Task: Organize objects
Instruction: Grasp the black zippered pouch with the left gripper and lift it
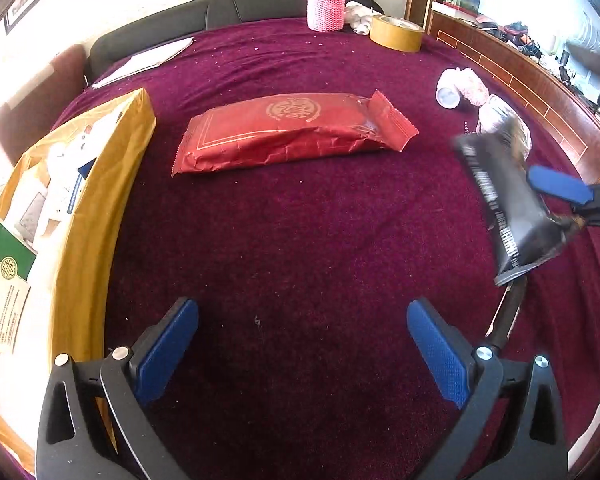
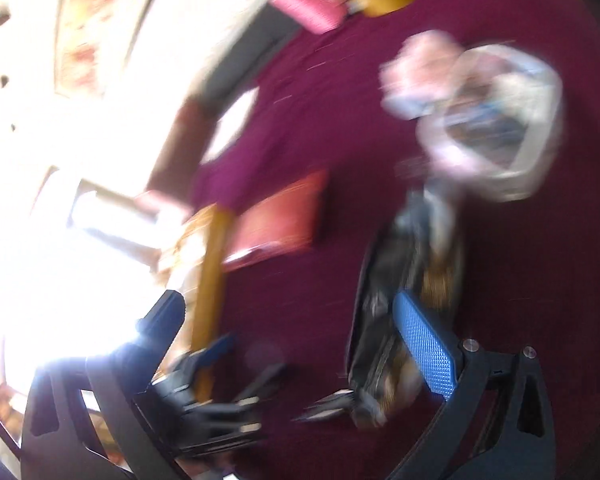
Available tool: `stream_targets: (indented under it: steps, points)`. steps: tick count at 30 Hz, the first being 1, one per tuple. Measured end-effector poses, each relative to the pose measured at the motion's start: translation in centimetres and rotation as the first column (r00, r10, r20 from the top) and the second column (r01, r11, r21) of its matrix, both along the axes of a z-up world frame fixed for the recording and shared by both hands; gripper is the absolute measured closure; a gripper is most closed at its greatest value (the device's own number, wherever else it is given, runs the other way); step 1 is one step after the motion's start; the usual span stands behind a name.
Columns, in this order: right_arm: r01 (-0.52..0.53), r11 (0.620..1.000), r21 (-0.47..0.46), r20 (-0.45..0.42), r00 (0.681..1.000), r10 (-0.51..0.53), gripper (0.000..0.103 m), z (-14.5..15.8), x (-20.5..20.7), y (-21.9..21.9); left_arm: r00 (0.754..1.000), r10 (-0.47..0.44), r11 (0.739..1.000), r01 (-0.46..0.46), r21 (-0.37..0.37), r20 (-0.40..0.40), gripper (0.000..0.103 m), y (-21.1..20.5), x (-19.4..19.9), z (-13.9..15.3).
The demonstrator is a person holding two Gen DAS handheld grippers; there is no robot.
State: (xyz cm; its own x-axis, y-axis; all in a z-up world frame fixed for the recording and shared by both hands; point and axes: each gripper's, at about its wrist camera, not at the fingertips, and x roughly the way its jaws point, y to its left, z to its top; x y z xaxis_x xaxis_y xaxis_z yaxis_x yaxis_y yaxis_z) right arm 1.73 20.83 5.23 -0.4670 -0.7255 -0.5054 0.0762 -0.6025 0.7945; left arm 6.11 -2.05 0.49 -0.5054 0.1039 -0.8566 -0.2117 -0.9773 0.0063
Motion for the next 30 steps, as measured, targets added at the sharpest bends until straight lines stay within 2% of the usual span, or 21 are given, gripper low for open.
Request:
stream_targets:
  steps: [3, 6, 7, 9, 10, 12, 16, 21, 23, 24, 25, 26, 27, 28, 30]
  points:
    - [0.036, 0.999, 0.009, -0.070, 0.997, -0.035, 0.000, 1.8, 1.0, 0.4, 1.000, -0.014, 1.000, 0.014, 0.001, 0.005, 0.001, -0.1, -0.1, 0.0]
    - [0.143, 0.982, 0.126, -0.093, 0.987, -0.131, 0.000, 2.9, 2.0, 2.6, 0.999, -0.034, 0.999, 0.034, 0.001, 0.020, 0.002, 0.0, -0.1, 0.1]
    - [0.171, 0.973, 0.153, -0.088, 0.983, -0.159, 0.000, 2.9, 2.4, 3.5, 0.998, -0.043, 0.999, 0.043, 0.023, 0.035, 0.002, 0.0, -0.1, 0.4]
    - [0.221, 0.956, 0.195, -0.066, 0.975, -0.212, 0.000, 2.5, 3.2, 5.2, 0.994, -0.094, 0.981, 0.084, 0.174, 0.049, 0.002, 0.2, 0.2, 1.7]
    - [0.236, 0.951, 0.201, -0.061, 0.972, -0.229, 0.000, 2.3, 3.6, 5.9, 0.993, -0.108, 0.973, 0.098, 0.211, 0.040, 0.002, 0.7, 0.2, 2.5]
    - [0.269, 0.942, 0.202, -0.046, 0.963, -0.265, 0.000, 1.8, 4.4, 7.5, 0.988, -0.150, 0.964, 0.142, 0.225, 0.022, 0.002, 2.8, -0.2, 3.8]
    - [0.307, 0.938, 0.161, -0.033, 0.952, -0.305, 0.000, 1.3, 5.7, 9.8, 0.977, -0.195, 0.955, 0.170, 0.243, 0.084, 0.002, 7.6, -2.8, 3.4]
    - [0.324, 0.931, 0.170, -0.052, 0.946, -0.319, 0.000, 1.7, 6.4, 10.4, 0.968, -0.230, 0.970, 0.220, 0.108, 0.098, 0.002, 14.0, -5.2, 0.9]
    - [0.329, 0.927, 0.181, -0.062, 0.944, -0.323, 0.000, 1.9, 6.6, 10.8, 0.967, -0.251, 0.968, 0.252, -0.017, 0.043, 0.007, 16.2, -4.8, 0.4]
    - [0.333, 0.925, 0.185, -0.068, 0.943, -0.326, 0.000, 2.0, 6.9, 11.1, 0.962, -0.274, 0.961, 0.274, -0.031, 0.009, 0.017, 16.7, -4.4, 0.5]
    - [0.337, 0.922, 0.189, -0.075, 0.941, -0.329, 0.000, 2.1, 7.2, 11.3, 0.954, -0.298, 0.954, 0.298, -0.012, 0.001, 0.038, 16.9, -4.1, 0.8]
    - [0.339, 0.921, 0.195, -0.078, 0.941, -0.330, 0.000, 2.1, 7.1, 11.3, 0.948, -0.317, 0.948, 0.317, -0.015, -0.004, 0.050, 17.1, -3.7, 1.0]
    - [0.342, 0.918, 0.203, -0.083, 0.940, -0.332, 0.000, 2.2, 7.3, 11.4, 0.939, -0.344, 0.939, 0.344, -0.009, -0.002, 0.066, 17.3, -3.3, 1.4]
    - [0.344, 0.916, 0.207, -0.085, 0.939, -0.333, 0.000, 2.2, 7.3, 11.4, 0.934, -0.357, 0.934, 0.357, -0.015, -0.010, 0.074, 17.3, -3.0, 1.8]
    - [0.338, 0.916, 0.215, -0.080, 0.941, -0.329, 0.000, 2.0, 7.4, 11.3, 0.922, -0.385, 0.921, 0.386, 0.039, -0.032, 0.079, 16.5, -2.4, 2.7]
